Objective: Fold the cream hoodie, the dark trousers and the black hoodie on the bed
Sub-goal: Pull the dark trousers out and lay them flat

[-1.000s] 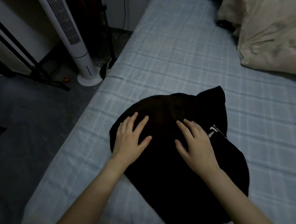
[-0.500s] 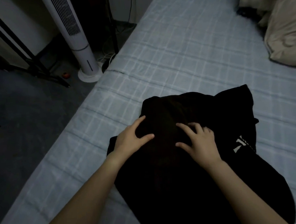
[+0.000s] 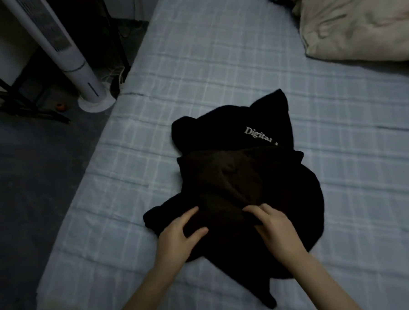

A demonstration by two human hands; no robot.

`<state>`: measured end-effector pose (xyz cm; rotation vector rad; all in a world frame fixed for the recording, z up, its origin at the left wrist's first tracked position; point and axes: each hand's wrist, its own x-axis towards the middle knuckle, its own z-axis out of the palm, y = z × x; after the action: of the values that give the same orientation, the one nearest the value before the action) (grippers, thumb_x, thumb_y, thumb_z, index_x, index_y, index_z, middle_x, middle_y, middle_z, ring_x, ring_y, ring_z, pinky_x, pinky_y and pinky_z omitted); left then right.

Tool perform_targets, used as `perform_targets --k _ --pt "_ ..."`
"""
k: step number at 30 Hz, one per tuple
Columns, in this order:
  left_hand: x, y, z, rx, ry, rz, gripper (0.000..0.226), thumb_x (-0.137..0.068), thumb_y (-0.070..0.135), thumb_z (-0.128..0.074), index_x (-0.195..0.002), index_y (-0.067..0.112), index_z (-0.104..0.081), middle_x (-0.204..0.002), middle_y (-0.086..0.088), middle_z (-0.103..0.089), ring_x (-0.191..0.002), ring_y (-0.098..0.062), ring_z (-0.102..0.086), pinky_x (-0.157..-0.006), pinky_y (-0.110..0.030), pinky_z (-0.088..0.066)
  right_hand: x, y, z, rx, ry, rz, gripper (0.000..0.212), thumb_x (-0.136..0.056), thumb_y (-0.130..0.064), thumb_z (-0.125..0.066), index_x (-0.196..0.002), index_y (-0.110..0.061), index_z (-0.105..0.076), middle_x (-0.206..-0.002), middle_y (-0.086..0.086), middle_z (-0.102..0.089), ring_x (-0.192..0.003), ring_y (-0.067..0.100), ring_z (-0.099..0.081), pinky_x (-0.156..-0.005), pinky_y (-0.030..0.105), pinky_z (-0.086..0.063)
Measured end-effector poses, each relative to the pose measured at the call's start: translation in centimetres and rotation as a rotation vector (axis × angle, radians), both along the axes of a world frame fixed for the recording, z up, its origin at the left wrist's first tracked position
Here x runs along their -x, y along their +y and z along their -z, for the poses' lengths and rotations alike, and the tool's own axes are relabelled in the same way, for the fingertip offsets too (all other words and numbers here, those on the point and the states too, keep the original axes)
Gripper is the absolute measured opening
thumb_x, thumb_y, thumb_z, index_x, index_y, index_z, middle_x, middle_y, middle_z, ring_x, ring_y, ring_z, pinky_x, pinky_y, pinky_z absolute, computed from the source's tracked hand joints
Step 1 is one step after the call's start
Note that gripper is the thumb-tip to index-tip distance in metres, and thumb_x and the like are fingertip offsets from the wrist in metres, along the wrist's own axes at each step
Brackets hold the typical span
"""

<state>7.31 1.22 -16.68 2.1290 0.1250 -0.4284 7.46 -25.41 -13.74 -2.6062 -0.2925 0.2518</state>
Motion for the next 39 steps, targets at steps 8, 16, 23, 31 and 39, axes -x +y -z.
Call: perform_targets --k 8,16,23,31,39 --pt "-1.9 -0.8 -1.8 -0.581 -0.181 0.222 0.064 -0.076 0.077 -0.050 -0.126 0.038 -0.046 -0.101 0.001 -0.061 -0.100 -0.022 -0.049 -0.082 -0.039 -0.048 0.7 -1.9 2.0 -0.262 -0.002 0.277 0.049 -0.093 -0.020 -0.061 -0.140 -0.028 -0.051 -0.133 -0.011 -0.049 -0.124 0.006 -0.048 -0.106 0.024 -0.040" --pt "-13.8 -8.7 -4.2 -0.368 -0.286 0.240 0.088 -0.079 0.069 -0.060 -0.152 0.031 -0.026 -0.150 -0.010 -0.034 -0.137 -0.029 -0.033 -0.112 -0.046 -0.035 -6.1 -5.0 3.9 -0.308 0.151 0.690 0.084 -0.083 -0.041 -0.075 -0.149 -0.050 -0.024 -0.160 0.001 -0.011 -0.144 0.031 -0.022 -0.110 0.043 -0.034" --pt "-17.5 -10.5 -0.8 -0.289 -0.034 0.291 0.080 -0.085 0.038 -0.074 -0.151 0.021 -0.033 -0.140 -0.010 -0.053 -0.126 -0.027 -0.053 -0.104 -0.036 -0.045 -6.3 -5.6 5.7 -0.448 0.117 0.792 0.099 -0.072 -0.035 -0.087 -0.147 -0.052 -0.025 -0.156 0.000 -0.013 -0.130 0.028 -0.043 -0.104 0.038 -0.045" --pt "-15.9 -8.2 -1.0 -0.121 -0.021 0.134 0.049 -0.073 0.048 -0.082 -0.116 0.027 -0.068 -0.116 0.006 -0.056 -0.112 -0.014 -0.055 -0.100 -0.029 -0.045 -6.7 -7.9 4.8 -0.599 0.261 0.737 0.111 -0.060 -0.036 -0.094 -0.151 -0.030 -0.030 -0.130 -0.017 -0.051 -0.108 -0.012 -0.051 -0.079 0.002 -0.039" --pt "-13.1 -7.5 -7.1 0.183 0.067 0.148 0.004 -0.087 0.031 -0.074 -0.088 0.028 -0.071 -0.089 0.006 -0.074 -0.087 -0.010 -0.071 -0.082 -0.029 -0.056 -5.2 -6.7 0.4 -0.795 0.174 0.692 0.070 -0.070 -0.022 -0.089 -0.125 -0.037 -0.048 -0.117 -0.006 -0.057 -0.104 0.004 -0.062 -0.071 0.012 -0.053"
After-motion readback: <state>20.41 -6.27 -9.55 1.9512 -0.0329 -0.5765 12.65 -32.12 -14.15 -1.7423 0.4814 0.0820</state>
